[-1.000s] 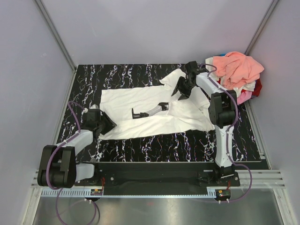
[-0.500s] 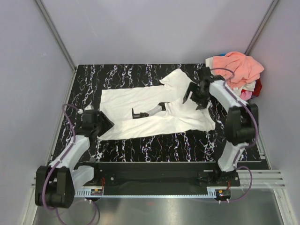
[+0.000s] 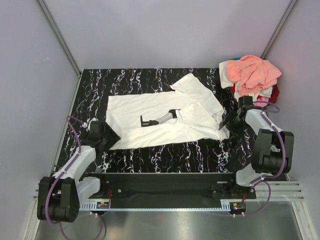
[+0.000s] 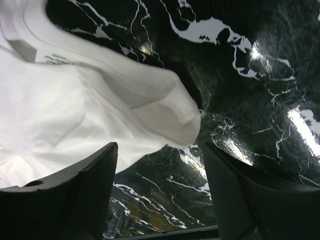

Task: Fold and stack the t-shirts
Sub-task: Fold the tshirt

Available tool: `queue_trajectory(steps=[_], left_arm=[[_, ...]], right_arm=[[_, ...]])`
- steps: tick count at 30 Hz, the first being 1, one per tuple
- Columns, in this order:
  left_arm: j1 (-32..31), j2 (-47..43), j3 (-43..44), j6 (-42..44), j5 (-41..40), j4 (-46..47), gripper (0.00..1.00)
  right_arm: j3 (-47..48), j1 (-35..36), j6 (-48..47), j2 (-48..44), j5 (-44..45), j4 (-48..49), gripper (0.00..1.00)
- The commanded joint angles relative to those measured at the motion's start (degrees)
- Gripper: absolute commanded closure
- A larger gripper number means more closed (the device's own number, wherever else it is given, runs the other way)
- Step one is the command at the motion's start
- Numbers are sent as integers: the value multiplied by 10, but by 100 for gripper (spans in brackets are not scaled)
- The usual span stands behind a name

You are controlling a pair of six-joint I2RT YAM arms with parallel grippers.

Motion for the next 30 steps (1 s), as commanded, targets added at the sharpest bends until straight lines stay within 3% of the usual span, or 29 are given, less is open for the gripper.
queue_trajectory(steps=[1,4,8,12,21,26,30], left_arm=[[-2,11,-6,-6,-19,20,39],[-2,28,-3,-6,-18,27,39],[-2,36,-3,-10,-25,26,40],[-2,36,-3,-17,-34,22,40],[-2,62,8,-25,-50,23,50],[-2,67,11,-27,-54,20,74],[0,57,30,-32,-90,-36,75]], right_arm=[[1,-10,-17,25,3,52,25],[-2,-14,-22,59,-1,72,31],[-1,-22,-23,89,-4,89,46],[2,-28,-20,104,1,99,76],[-4,-28,-23,117,-16,108,83],[-15,-28,-22,99,-19,104,83],[-28,-35,-7,81,-17,89,82]])
